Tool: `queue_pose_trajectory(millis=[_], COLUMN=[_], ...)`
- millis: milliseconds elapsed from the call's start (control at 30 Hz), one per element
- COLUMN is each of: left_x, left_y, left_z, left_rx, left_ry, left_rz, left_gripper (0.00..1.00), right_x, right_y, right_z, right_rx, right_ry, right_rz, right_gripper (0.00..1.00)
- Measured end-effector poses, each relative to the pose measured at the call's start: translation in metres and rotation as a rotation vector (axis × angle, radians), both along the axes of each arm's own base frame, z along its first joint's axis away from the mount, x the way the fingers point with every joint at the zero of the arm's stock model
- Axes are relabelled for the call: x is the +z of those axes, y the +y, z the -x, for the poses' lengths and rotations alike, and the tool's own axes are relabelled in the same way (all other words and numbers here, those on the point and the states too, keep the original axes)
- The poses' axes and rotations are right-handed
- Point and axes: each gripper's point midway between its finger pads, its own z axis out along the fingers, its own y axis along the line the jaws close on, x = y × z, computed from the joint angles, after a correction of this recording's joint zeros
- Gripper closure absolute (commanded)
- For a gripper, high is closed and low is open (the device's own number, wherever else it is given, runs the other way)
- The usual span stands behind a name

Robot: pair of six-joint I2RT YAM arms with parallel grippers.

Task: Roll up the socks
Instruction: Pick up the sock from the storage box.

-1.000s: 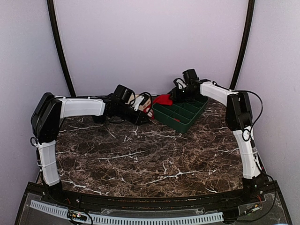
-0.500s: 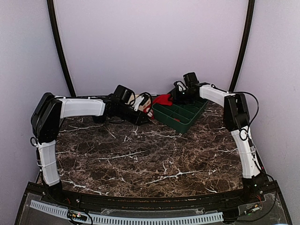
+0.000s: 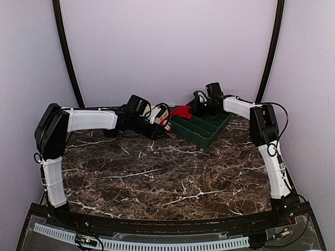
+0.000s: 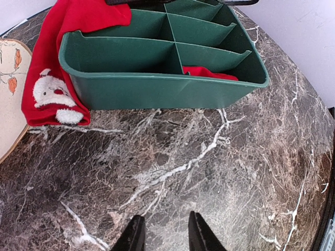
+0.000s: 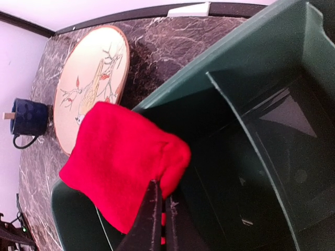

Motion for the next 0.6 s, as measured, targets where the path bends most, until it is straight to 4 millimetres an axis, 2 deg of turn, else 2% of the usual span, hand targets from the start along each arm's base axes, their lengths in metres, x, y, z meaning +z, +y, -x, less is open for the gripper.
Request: queue_pose_trajectory(millis=[133,267,400,600], left_x=[0.0,0.001,0.013,0.04], left_y=[0.001,0.006,0.012,0.025], left_z=[-0.001,0.0,0.001,0.003], left_rx=[0.007,0.023,0.043,0.099], left_ry=[-0.001,-0.009,-0.035,-0.096], left_rz=[-0.004,-0.015,-0.014,0.0], left_gripper=[0.7,0.7,0.7,0.7], right_x=[0.001,0.012,0.042,0.104], right_y=[0.001,0.002,0.003,0.014], right_z=[0.003,0.009,0.015,0.03], right_rx=[0.023,0.049,0.08,0.175], right_ry=[-0.018,-0.042,-0.111,-0.26], right_rz=[-0.01,-0.021,-0.04,-0.067], right_gripper=[1.0,1.0,1.0,1.0])
